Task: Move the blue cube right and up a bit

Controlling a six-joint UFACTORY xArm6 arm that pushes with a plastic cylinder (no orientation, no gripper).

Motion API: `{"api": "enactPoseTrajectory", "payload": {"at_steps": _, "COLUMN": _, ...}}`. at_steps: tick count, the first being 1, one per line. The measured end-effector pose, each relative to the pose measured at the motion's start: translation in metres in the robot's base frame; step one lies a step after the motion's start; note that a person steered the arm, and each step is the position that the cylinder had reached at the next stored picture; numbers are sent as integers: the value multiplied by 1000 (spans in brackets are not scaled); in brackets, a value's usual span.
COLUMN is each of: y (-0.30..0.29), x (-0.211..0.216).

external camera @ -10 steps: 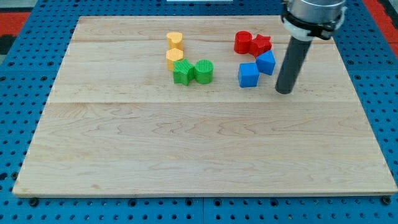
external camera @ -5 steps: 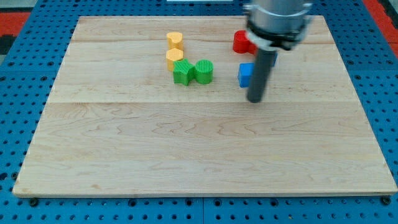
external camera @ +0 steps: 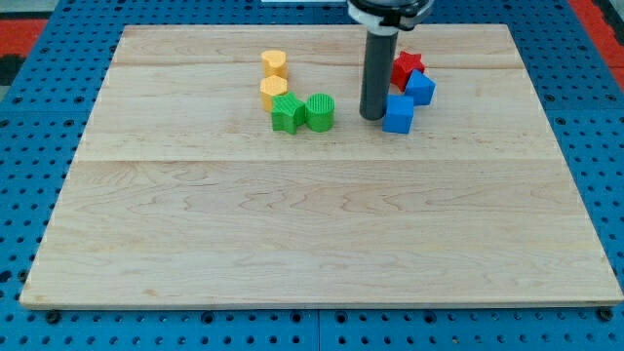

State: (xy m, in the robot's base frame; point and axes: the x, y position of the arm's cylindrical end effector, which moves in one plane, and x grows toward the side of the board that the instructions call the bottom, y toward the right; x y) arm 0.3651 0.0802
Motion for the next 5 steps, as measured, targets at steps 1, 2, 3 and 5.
{"api": "enactPoseTrajectory", "payload": {"at_steps": 1, "y": 14, "x": 1}}
{"api": "enactPoseTrajectory", "payload": {"at_steps": 2, "y": 9, "x": 21}}
{"api": "enactPoseTrajectory", "payload": {"at_steps": 3, "y": 8, "x": 59}}
{"api": "enactPoseTrajectory", "payload": {"at_steps": 5, "y": 71, "x": 40}}
